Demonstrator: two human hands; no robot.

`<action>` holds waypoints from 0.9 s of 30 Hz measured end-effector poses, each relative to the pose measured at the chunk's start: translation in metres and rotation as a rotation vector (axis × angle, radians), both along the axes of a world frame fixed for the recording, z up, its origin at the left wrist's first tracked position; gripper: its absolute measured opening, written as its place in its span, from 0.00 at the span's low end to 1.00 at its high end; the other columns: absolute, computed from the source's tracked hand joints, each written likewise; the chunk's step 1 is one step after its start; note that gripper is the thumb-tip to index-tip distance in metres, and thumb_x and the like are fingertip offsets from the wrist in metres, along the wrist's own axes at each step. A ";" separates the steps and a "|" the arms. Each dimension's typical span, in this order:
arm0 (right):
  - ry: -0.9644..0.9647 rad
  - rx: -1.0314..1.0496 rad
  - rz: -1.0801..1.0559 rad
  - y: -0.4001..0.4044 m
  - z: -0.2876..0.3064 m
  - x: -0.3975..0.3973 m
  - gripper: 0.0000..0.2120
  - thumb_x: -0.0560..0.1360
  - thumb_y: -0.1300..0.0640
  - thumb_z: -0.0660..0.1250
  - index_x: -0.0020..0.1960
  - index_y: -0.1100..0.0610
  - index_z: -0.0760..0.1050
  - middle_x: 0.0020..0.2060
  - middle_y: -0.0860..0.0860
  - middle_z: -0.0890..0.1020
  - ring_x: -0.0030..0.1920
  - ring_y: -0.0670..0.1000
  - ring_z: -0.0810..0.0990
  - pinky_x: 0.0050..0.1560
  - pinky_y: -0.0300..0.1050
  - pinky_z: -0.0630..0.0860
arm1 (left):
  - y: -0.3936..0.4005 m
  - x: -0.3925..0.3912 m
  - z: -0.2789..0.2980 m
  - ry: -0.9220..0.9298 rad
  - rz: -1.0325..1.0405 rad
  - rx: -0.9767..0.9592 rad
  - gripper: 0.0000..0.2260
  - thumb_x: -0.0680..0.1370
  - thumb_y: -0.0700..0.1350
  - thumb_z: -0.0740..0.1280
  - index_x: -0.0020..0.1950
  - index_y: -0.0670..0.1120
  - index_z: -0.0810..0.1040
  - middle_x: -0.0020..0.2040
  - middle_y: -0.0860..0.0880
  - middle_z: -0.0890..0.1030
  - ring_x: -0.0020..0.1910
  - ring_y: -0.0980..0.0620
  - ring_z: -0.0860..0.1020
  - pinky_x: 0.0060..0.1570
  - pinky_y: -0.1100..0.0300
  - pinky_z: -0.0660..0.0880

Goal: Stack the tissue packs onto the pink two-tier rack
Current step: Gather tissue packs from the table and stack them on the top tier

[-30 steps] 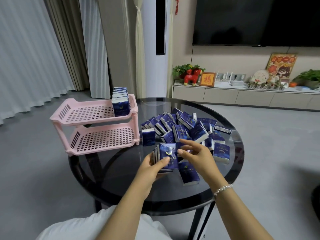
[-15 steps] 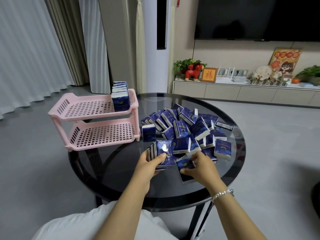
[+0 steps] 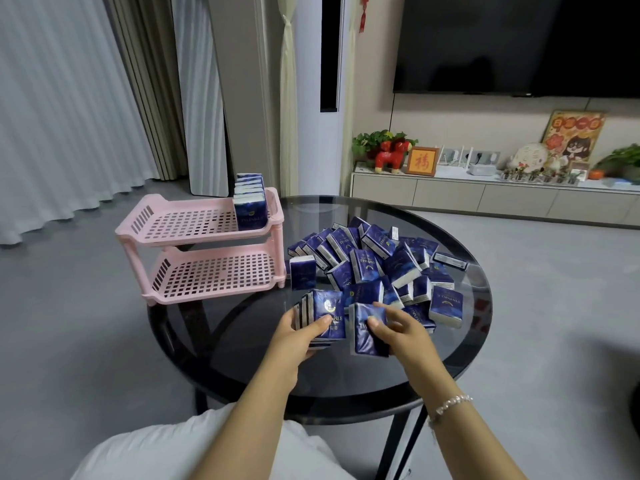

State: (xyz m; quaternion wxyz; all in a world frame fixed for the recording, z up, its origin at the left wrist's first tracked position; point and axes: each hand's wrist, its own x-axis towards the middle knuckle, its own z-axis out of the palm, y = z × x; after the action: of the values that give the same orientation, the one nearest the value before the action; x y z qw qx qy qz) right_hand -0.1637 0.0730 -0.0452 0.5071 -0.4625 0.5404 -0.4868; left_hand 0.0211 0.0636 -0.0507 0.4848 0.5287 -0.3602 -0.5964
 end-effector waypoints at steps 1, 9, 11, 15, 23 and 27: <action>-0.063 -0.022 0.010 0.000 0.003 0.001 0.14 0.74 0.59 0.69 0.59 0.53 0.76 0.43 0.50 0.84 0.40 0.44 0.83 0.38 0.34 0.76 | 0.000 0.000 0.000 -0.006 -0.008 0.000 0.25 0.71 0.44 0.75 0.66 0.50 0.72 0.57 0.50 0.81 0.54 0.49 0.81 0.56 0.50 0.77; -0.141 -0.144 0.088 -0.008 0.012 0.028 0.15 0.72 0.62 0.70 0.59 0.54 0.76 0.50 0.58 0.82 0.50 0.54 0.82 0.50 0.48 0.79 | 0.008 0.009 0.008 0.012 -0.084 -0.051 0.25 0.66 0.49 0.77 0.61 0.52 0.74 0.57 0.49 0.82 0.55 0.49 0.81 0.59 0.48 0.76; -0.123 -0.163 0.123 -0.010 0.013 0.035 0.14 0.71 0.61 0.71 0.56 0.52 0.77 0.51 0.60 0.81 0.51 0.57 0.81 0.52 0.51 0.79 | 0.009 0.014 0.011 -0.016 -0.101 -0.051 0.37 0.57 0.56 0.78 0.63 0.51 0.71 0.58 0.49 0.81 0.56 0.48 0.80 0.61 0.47 0.76; -0.144 -0.175 0.205 -0.014 0.014 0.046 0.17 0.70 0.64 0.71 0.57 0.56 0.75 0.51 0.61 0.80 0.51 0.58 0.81 0.53 0.52 0.79 | 0.008 0.025 0.006 -0.043 -0.118 -0.039 0.44 0.56 0.52 0.81 0.67 0.49 0.66 0.59 0.48 0.79 0.57 0.49 0.79 0.59 0.51 0.76; -0.151 0.155 0.772 -0.043 0.009 0.041 0.44 0.61 0.57 0.79 0.72 0.53 0.62 0.66 0.56 0.74 0.66 0.57 0.73 0.68 0.59 0.67 | 0.009 0.056 0.012 -0.171 -0.244 -0.130 0.46 0.55 0.48 0.79 0.70 0.51 0.62 0.63 0.49 0.76 0.63 0.51 0.75 0.65 0.52 0.72; 0.009 0.108 0.816 -0.044 0.017 0.049 0.39 0.66 0.70 0.71 0.71 0.50 0.60 0.67 0.52 0.72 0.63 0.52 0.76 0.60 0.46 0.75 | 0.012 0.069 0.013 -0.306 -0.372 -0.111 0.49 0.60 0.44 0.79 0.75 0.53 0.55 0.69 0.52 0.71 0.67 0.53 0.71 0.67 0.56 0.70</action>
State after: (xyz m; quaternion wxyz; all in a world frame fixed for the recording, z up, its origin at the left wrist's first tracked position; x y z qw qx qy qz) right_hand -0.1147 0.0290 -0.0279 0.6799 -0.6135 0.3397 -0.2145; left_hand 0.0903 0.0753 -0.0377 0.3347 0.5099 -0.5529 -0.5677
